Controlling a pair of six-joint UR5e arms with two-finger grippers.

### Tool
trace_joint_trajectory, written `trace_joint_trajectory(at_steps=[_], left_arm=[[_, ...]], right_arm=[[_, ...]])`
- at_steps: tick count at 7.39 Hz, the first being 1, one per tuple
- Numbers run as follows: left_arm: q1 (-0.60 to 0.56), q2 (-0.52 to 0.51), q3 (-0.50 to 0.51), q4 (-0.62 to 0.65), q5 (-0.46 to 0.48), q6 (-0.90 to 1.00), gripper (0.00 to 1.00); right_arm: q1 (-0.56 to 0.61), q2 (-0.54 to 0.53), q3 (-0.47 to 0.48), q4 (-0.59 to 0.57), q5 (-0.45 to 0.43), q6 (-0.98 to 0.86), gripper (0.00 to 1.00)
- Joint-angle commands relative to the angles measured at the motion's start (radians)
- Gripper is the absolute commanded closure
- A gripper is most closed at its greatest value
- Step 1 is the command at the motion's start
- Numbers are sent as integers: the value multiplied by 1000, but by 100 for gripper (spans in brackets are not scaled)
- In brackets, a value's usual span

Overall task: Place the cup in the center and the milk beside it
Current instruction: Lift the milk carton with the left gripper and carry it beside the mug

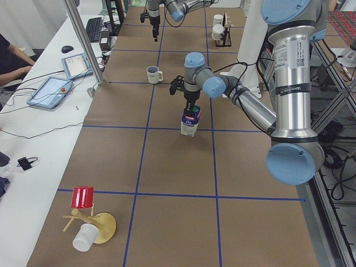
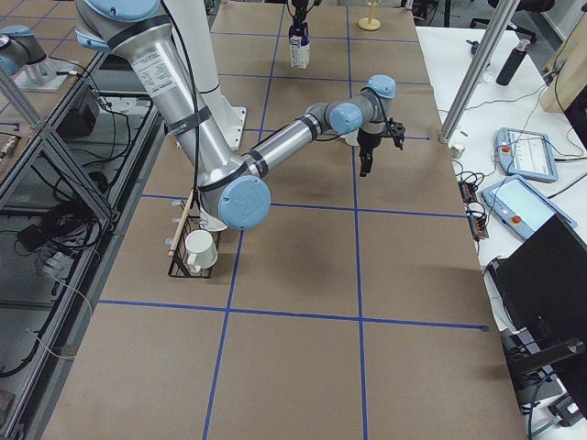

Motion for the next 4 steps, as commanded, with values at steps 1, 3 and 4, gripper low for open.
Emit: trace_joint_trajectory(at_steps=[1,3,4], left_arm=[[-2,-408,99,393,11,1,100],[1,-575,252,407,6,-6,100],[1,-676,357,407,6,-9,100]], right_arm=[[2,-1,1,0,0,1,0],[5,-4,1,0,2,0,0],[5,-9,2,2,3,0,0]])
